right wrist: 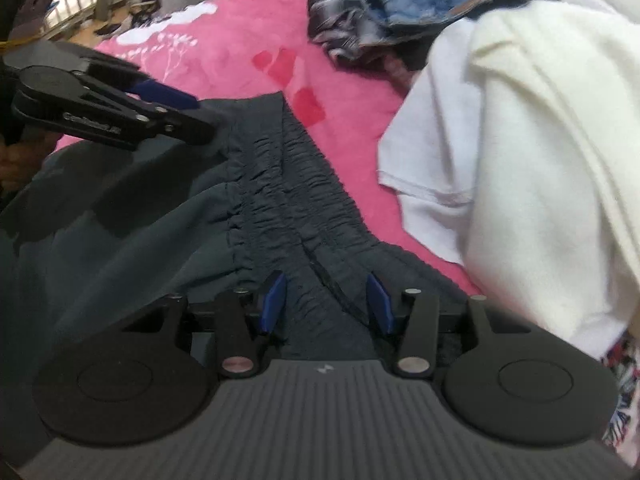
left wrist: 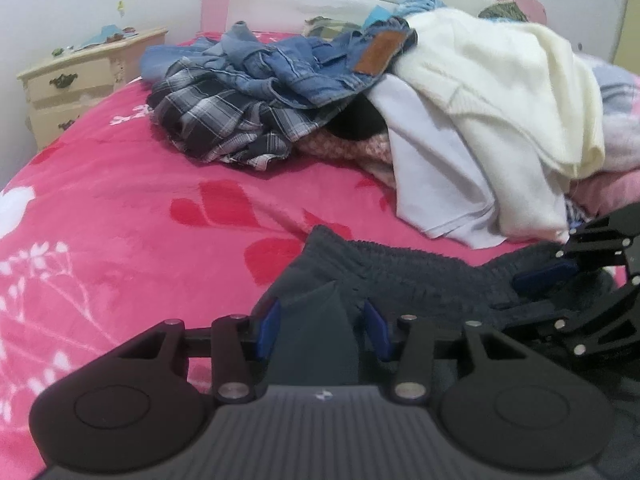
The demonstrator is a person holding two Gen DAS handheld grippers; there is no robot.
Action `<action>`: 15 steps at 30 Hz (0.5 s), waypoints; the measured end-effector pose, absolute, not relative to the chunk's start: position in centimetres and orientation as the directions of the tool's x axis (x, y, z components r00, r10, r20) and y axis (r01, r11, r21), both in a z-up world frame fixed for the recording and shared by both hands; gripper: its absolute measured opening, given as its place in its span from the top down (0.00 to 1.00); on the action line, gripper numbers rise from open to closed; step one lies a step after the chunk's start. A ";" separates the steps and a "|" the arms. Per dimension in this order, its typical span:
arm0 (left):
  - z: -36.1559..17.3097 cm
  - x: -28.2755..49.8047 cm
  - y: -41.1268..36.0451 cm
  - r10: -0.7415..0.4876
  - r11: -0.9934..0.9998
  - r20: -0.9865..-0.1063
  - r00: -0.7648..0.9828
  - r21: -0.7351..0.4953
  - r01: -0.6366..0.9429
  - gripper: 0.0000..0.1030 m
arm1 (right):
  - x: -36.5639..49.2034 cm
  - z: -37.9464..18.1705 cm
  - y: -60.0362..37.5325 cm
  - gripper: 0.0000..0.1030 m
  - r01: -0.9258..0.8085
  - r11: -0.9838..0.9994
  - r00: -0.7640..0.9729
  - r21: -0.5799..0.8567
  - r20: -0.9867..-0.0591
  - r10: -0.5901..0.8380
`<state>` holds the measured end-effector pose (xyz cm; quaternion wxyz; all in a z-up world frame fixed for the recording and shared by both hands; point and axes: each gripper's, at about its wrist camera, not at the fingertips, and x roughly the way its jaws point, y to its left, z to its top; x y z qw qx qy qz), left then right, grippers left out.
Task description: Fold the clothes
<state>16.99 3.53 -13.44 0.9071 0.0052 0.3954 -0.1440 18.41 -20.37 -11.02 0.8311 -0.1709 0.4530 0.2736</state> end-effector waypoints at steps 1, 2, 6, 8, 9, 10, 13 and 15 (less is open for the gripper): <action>-13.7 17.2 3.5 -0.253 0.959 -0.719 0.647 -0.096 0.268 0.55 | 18.6 -11.2 -20.4 0.58 -0.616 0.787 0.434 -0.035 -0.849 0.301; -13.8 17.3 3.4 -0.251 0.959 -0.718 0.650 -0.091 0.269 0.55 | 18.6 -11.1 -20.4 0.65 -0.624 0.781 0.428 -0.030 -0.850 0.309; -14.4 17.8 3.1 -0.254 0.957 -0.709 0.658 -0.084 0.279 0.54 | 17.9 -11.0 -20.2 0.70 -0.659 0.751 0.401 -0.029 -0.859 0.318; -14.8 18.1 3.0 -0.252 0.957 -0.709 0.659 -0.082 0.277 0.55 | 17.5 -11.4 -19.8 0.78 -0.669 0.742 0.403 -0.049 -0.863 0.306; -14.9 18.2 3.0 -0.253 0.957 -0.709 0.658 -0.086 0.275 0.55 | 17.4 -11.5 -19.7 0.81 -0.670 0.740 0.406 -0.055 -0.862 0.304; -15.1 18.3 3.1 -0.257 0.958 -0.708 0.658 -0.094 0.273 0.66 | 17.2 -11.5 -19.4 0.87 -0.674 0.735 0.417 -0.072 -0.859 0.298; -14.9 18.1 3.3 -0.261 0.960 -0.694 0.671 -0.116 0.254 0.85 | 16.0 -10.5 -18.5 0.95 -0.670 0.722 0.500 -0.174 -0.824 0.265; -14.4 17.7 3.5 -0.254 0.964 -0.673 0.694 -0.120 0.236 0.94 | 15.0 -9.2 -18.3 0.95 -0.652 0.721 0.552 -0.232 -0.798 0.242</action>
